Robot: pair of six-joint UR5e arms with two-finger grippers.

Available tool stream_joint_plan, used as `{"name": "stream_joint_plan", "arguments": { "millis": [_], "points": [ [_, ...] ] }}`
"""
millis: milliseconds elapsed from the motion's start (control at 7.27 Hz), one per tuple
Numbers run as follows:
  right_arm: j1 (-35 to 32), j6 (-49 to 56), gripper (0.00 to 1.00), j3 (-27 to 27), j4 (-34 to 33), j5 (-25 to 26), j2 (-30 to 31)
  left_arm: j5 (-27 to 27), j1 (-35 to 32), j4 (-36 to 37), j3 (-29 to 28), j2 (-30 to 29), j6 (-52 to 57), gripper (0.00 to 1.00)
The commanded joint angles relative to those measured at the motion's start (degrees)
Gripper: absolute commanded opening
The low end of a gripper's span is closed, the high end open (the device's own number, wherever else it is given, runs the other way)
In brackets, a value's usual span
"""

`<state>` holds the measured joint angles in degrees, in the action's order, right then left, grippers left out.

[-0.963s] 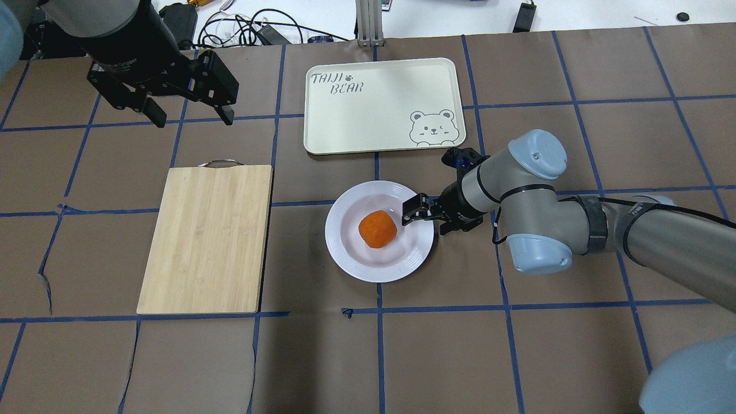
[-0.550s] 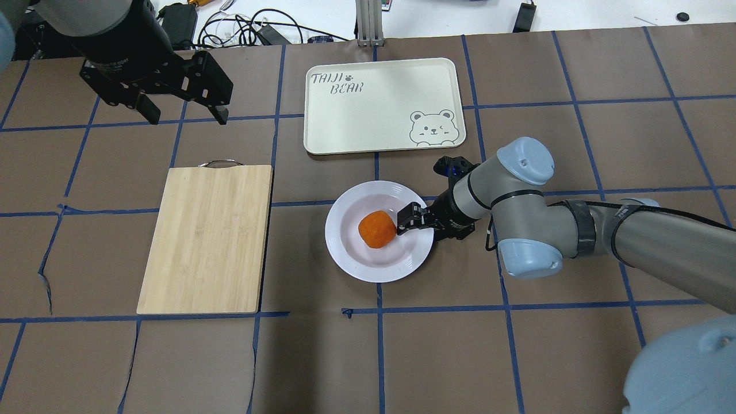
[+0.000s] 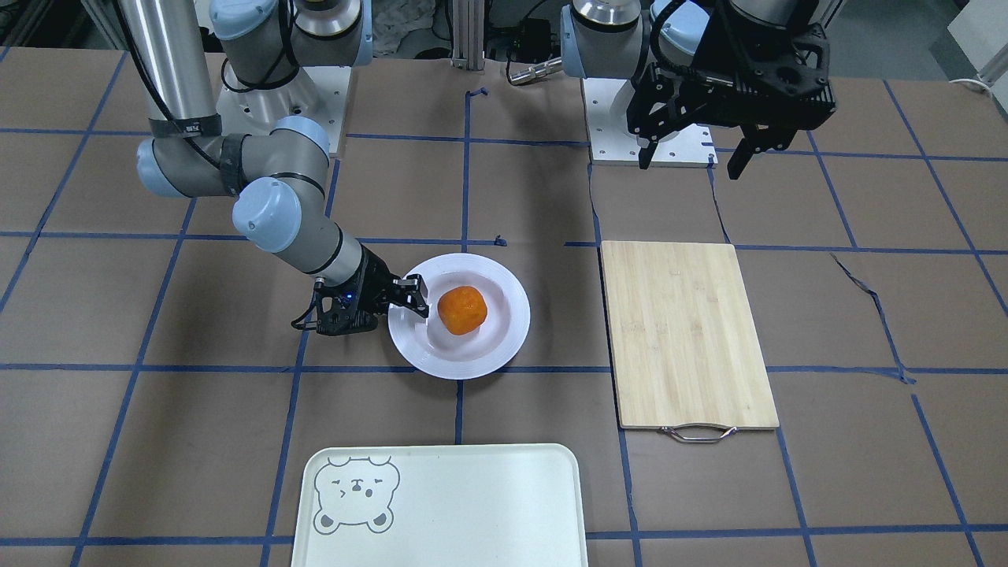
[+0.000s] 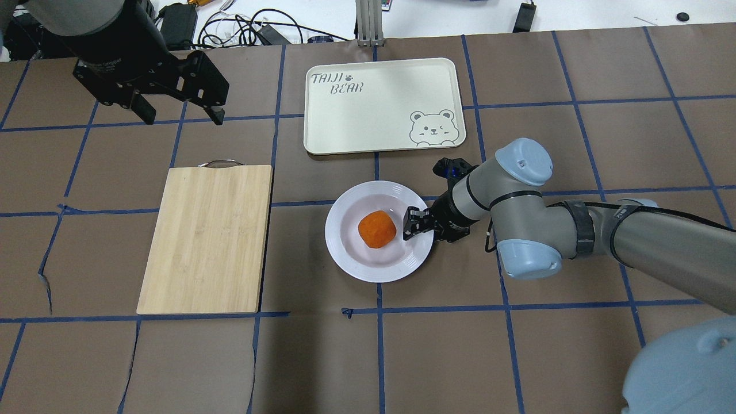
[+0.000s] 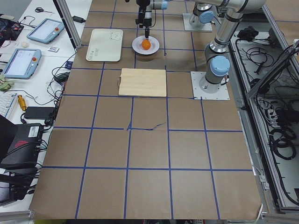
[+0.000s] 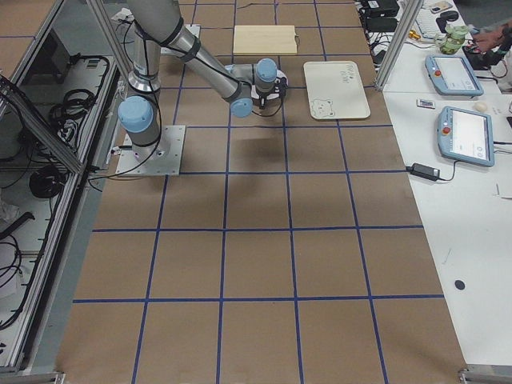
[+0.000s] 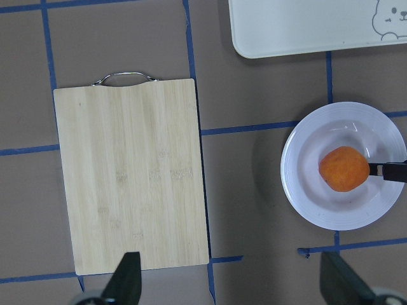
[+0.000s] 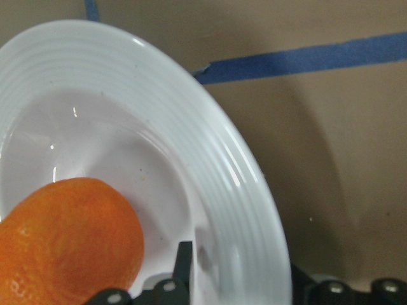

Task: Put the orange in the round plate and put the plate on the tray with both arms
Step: 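Grip the rim of the white plate nearest the right gripper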

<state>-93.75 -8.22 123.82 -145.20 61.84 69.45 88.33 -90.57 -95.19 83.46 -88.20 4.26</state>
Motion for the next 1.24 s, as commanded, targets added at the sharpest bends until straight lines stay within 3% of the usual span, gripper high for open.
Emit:
{"name": "stream_joint_plan", "arguments": {
  "millis": [0, 550, 1101],
  "points": [
    [0.06, -0.05, 0.15, -0.16, 0.01, 0.30, 0.07, -0.09, 0.30, -0.34, 0.04, -0.04, 0.04, 1.00],
    [0.06, -2.86, 0.11, -1.47, -0.08, -0.40, 0.77, -0.09, 1.10, -2.19, -0.57, -0.74, -0.13, 1.00],
    [0.41, -8.91, 0.13, -10.07, 3.68, -0.14, 0.86, -0.09, 1.27, -2.37, -0.57, -0.74, -0.31, 1.00]
  ]
}}
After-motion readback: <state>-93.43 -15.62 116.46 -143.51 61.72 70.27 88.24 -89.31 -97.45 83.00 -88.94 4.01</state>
